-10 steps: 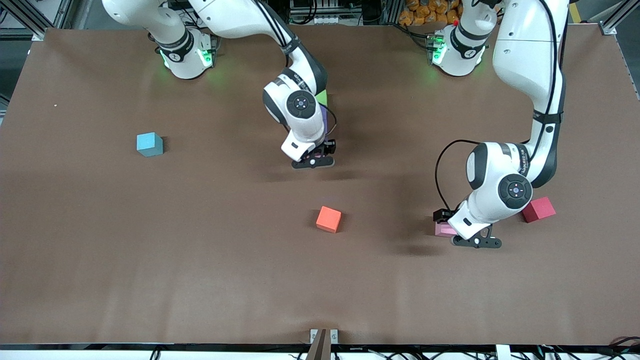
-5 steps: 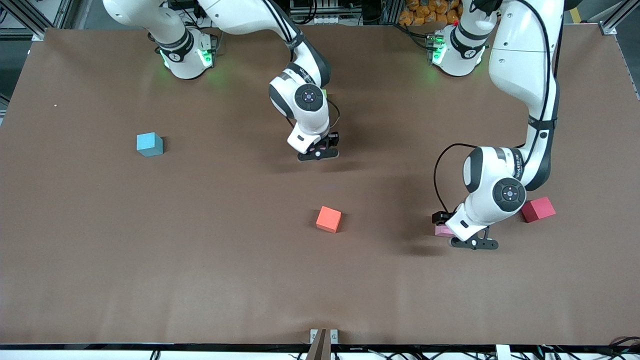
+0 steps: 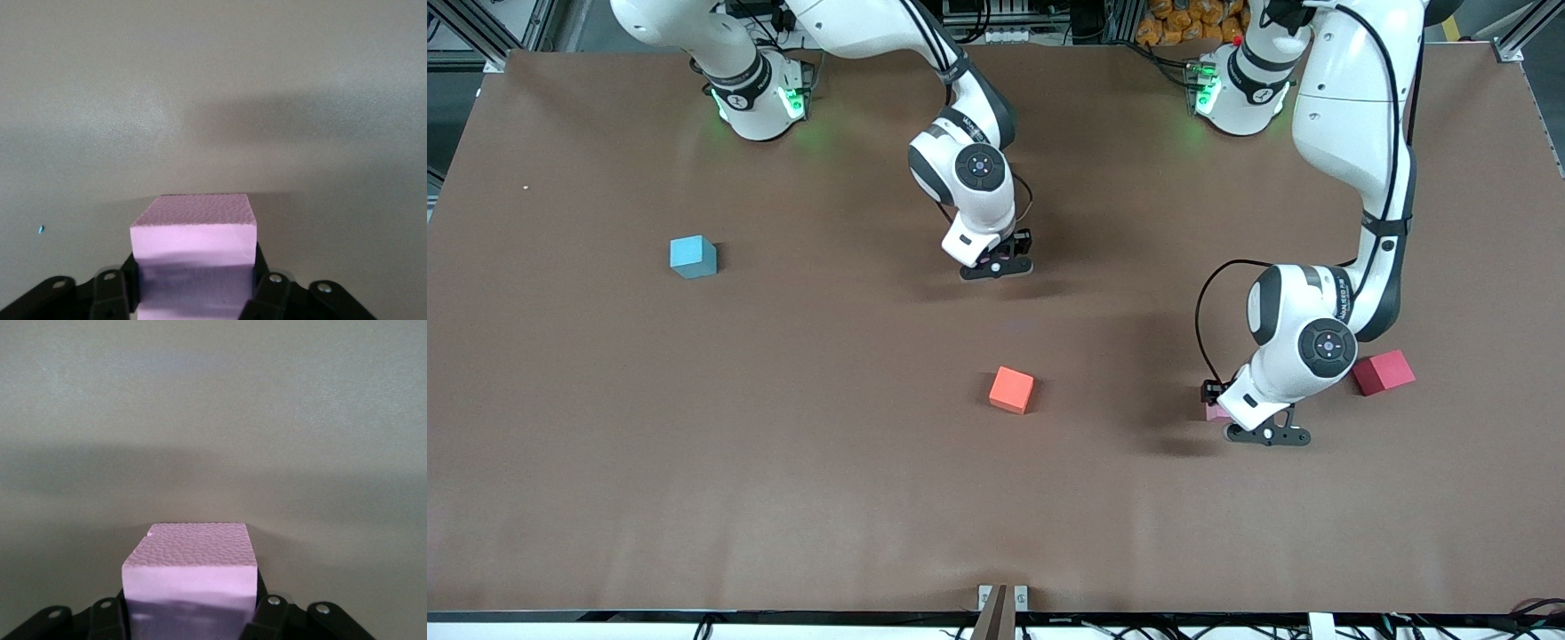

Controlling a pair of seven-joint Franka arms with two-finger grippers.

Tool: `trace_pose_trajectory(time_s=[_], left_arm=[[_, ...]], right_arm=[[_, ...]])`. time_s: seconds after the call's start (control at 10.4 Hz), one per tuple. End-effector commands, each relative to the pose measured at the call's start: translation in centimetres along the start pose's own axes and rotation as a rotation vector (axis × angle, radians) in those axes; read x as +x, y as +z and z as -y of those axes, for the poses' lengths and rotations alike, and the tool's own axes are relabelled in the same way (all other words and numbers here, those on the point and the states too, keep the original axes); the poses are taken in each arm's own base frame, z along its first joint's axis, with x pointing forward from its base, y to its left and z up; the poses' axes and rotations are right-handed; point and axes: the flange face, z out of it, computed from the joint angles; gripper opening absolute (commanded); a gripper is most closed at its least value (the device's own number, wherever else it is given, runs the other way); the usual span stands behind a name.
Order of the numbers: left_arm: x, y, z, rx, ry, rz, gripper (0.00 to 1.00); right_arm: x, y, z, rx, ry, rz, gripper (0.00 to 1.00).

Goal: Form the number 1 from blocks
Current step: 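Place the pink block in line with the right gripper while the left gripper grasps pink, then carry the pink block to the column while the right gripper returns to rest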

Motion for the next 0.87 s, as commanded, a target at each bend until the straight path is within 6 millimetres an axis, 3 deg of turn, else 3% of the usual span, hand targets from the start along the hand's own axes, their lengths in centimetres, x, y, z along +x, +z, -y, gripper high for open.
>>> trace_pose_trajectory(time_s=[0.0,0.19,0.29,0.58,0.77], left_arm=[[0.3,-0.4,-0.3,-0.013,0.018,-0.014,0.00],[0.3,-1.7,-1.4,-0.024,0.020,-0.019,0.00],[0.1,-2.3,-2.4,-0.030,0.025,-0.012,0.00],[-0.6,-4.5,-5.4,-0.044,-0.013,-0.001,0.00],[-1.6,-5.8,-8.4,-0.050,-0.030,0.026,0.00]], right_arm=[[-0.7,-0.3,0.0,0.005,0.012,-0.008,1.00],[0.4,-2.7,-0.9,0.026,0.034,-0.019,1.00],[1.4,-4.4,-2.5,0.041,0.059,-0.029,1.00],[5.0,-9.5,-8.8,0.064,0.145,-0.024,1.00],[8.2,-12.7,-14.4,0.073,0.131,-0.025,1.00]])
